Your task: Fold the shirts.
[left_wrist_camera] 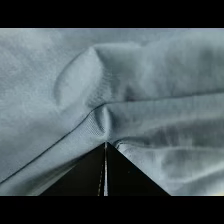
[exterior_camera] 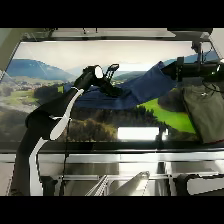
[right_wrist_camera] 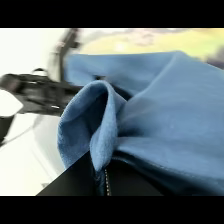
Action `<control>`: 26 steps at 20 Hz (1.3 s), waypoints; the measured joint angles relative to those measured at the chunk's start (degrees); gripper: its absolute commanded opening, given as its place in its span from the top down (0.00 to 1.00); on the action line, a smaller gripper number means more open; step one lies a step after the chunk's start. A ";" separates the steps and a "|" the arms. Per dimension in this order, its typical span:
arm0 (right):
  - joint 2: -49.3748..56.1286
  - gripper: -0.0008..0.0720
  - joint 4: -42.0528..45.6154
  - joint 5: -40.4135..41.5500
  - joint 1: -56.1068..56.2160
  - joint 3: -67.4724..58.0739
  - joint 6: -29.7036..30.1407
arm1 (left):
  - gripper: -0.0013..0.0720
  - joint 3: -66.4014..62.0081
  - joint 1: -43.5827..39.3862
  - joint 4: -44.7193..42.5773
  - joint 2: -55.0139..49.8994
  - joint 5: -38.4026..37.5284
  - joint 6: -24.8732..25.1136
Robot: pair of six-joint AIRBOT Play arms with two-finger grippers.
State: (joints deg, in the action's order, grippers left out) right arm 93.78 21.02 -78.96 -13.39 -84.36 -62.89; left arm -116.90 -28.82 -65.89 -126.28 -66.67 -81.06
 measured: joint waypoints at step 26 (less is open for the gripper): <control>31.98 0.97 -25.29 46.12 54.86 -34.29 6.93 | 0.95 30.03 33.92 2.29 57.24 -14.51 2.14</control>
State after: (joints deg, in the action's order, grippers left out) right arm 125.75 -4.27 -32.84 41.47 -118.65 -55.96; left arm -86.87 5.10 -63.59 -69.04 -81.19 -78.91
